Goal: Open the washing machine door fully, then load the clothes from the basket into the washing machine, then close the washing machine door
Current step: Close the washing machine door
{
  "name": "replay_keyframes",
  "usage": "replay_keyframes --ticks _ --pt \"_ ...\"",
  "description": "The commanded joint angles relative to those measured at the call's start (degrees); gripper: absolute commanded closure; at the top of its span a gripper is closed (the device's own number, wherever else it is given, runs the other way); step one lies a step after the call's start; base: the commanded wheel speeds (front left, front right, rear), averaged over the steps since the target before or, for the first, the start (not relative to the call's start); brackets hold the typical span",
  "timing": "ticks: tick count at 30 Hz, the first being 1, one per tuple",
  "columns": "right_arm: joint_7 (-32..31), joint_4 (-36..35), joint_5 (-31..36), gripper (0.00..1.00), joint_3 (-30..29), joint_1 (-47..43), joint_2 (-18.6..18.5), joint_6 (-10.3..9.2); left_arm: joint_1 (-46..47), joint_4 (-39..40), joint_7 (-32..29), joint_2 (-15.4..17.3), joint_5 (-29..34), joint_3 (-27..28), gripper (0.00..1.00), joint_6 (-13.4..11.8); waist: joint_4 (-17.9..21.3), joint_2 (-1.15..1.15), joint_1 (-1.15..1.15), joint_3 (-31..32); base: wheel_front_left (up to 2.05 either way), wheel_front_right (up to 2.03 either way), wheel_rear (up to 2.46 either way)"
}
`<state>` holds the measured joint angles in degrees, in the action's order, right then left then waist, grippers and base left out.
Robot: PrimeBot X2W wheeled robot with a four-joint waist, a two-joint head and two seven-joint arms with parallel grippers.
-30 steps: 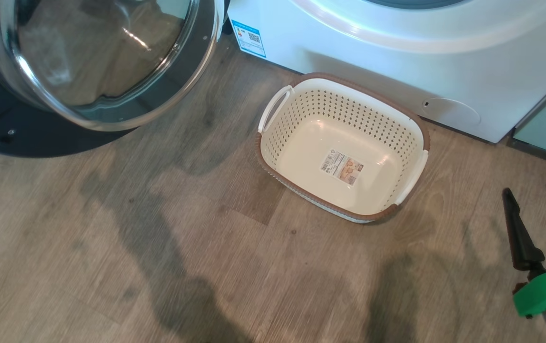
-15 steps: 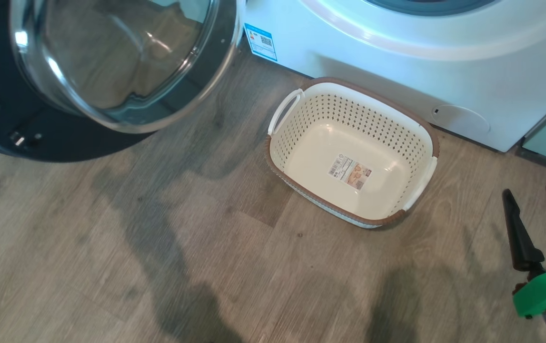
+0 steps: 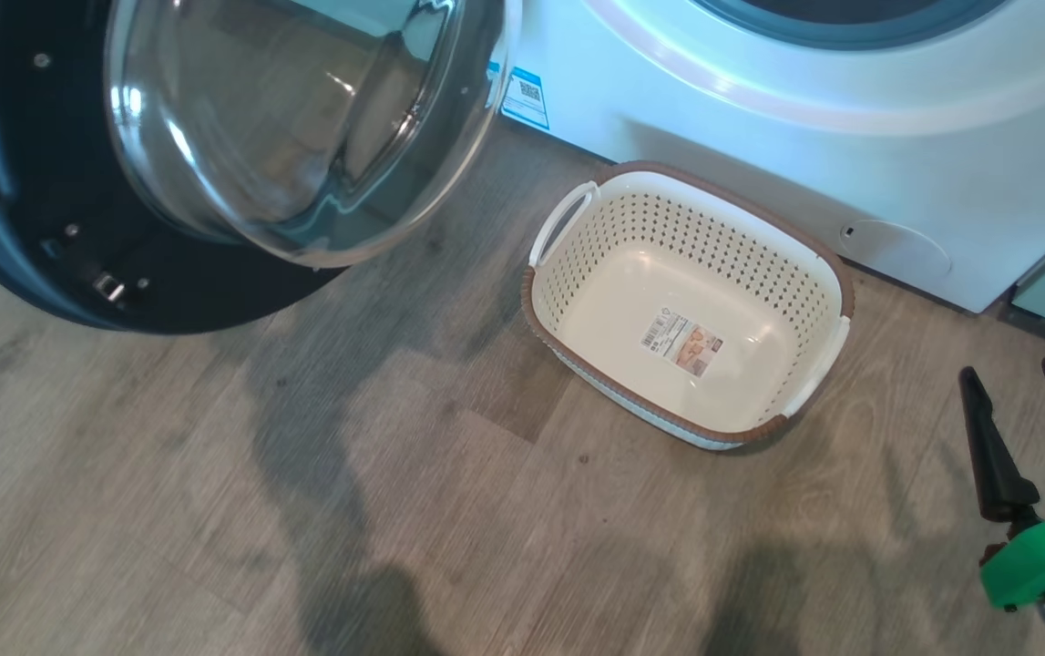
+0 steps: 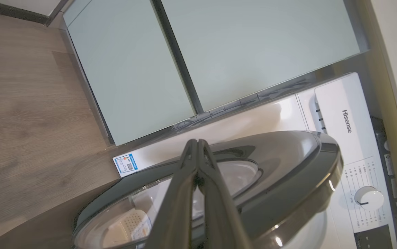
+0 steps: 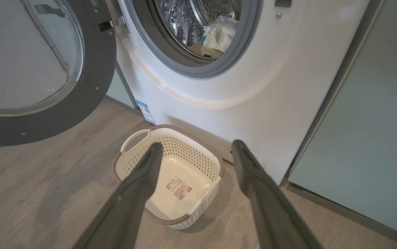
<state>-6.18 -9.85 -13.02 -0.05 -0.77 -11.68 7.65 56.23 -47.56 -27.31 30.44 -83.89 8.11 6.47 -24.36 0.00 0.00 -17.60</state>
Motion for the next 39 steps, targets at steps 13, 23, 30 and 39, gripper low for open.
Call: replay_keyframes --ticks 13,23,30,39 --pt "0.11 -0.38 -0.24 0.0 1.72 0.86 0.06 -0.16 -2.15 9.41 -7.91 1.87 -2.56 -0.94 1.0 0.86 -0.49 0.0 0.0 1.39 0.0 0.0 0.0" --pt "1.66 1.59 -0.56 0.0 1.91 0.72 1.61 -0.16 -5.62 16.13 -11.54 -0.26 -3.86 -2.45 1.0 0.92 0.18 0.0 0.0 3.43 0.0 0.0 0.0" --pt "2.7 2.84 -0.75 0.0 2.11 0.94 2.55 -0.16 -8.14 20.26 -13.22 -1.68 -5.3 -2.66 1.0 0.31 0.9 0.0 0.0 4.38 0.0 0.0 0.0" --pt "4.89 4.95 -1.15 0.0 2.46 1.48 4.23 -0.16 -11.57 26.3 -15.14 -3.97 -7.85 -2.54 1.0 -1.67 3.54 0.0 0.0 5.52 0.0 0.0 0.0"
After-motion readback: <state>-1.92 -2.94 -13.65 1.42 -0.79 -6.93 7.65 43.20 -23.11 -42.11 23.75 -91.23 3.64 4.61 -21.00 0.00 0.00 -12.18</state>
